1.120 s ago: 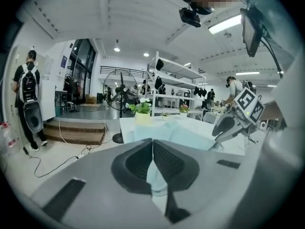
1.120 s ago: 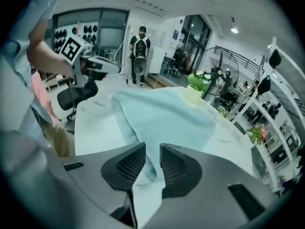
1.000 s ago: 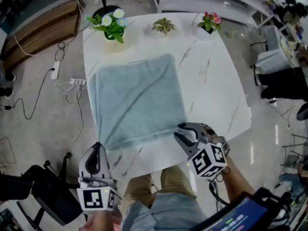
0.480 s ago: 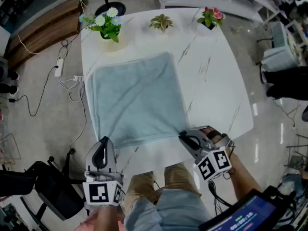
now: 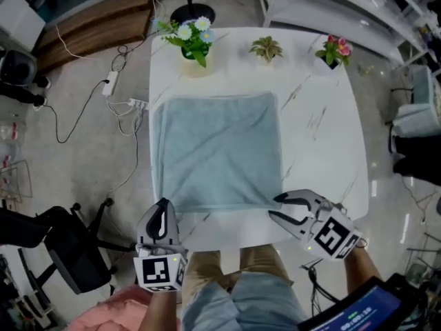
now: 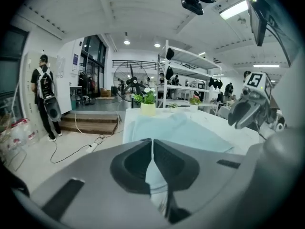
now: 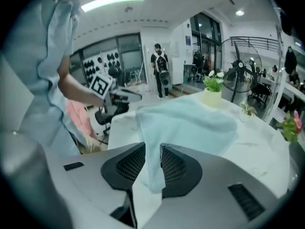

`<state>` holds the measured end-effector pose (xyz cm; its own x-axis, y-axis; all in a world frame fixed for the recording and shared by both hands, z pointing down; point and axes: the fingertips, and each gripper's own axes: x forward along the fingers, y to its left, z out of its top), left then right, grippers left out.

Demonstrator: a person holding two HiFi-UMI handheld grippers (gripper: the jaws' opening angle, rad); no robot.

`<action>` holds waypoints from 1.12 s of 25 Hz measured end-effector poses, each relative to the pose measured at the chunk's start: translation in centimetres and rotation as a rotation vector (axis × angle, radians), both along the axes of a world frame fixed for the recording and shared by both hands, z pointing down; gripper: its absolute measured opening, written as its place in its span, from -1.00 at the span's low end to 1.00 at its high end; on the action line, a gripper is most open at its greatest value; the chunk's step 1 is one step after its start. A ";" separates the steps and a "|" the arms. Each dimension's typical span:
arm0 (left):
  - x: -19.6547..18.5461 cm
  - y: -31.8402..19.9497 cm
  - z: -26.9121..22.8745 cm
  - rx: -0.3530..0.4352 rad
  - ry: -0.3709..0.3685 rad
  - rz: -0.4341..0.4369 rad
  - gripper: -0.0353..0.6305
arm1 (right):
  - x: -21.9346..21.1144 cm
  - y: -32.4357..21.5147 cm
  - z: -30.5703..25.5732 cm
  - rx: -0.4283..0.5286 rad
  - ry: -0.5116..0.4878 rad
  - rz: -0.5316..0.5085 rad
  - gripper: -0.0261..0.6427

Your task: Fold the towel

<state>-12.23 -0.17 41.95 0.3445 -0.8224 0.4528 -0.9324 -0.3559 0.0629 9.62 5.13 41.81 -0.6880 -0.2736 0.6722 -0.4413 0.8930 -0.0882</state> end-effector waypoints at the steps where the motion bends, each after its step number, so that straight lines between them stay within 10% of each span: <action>1: -0.6 0.0 -0.1 -0.001 -0.005 -0.038 -0.84 | -0.4 -1.2 -2.1 0.009 -0.048 -0.004 -0.59; 8: -2.8 0.1 1.1 -0.099 0.034 -0.251 -0.34 | -4.3 -13.4 -12.5 0.126 -0.115 -0.152 -0.59; 28: -4.7 -1.0 6.6 -0.258 0.012 -0.351 -0.71 | -18.2 -30.5 6.1 -0.022 0.051 -0.436 -0.41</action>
<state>-16.95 -1.12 48.56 0.0705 -0.7507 0.6568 -0.9927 0.0115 0.1197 -8.59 -25.33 47.90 -0.7015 0.0499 0.7109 -0.0278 0.9949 -0.0972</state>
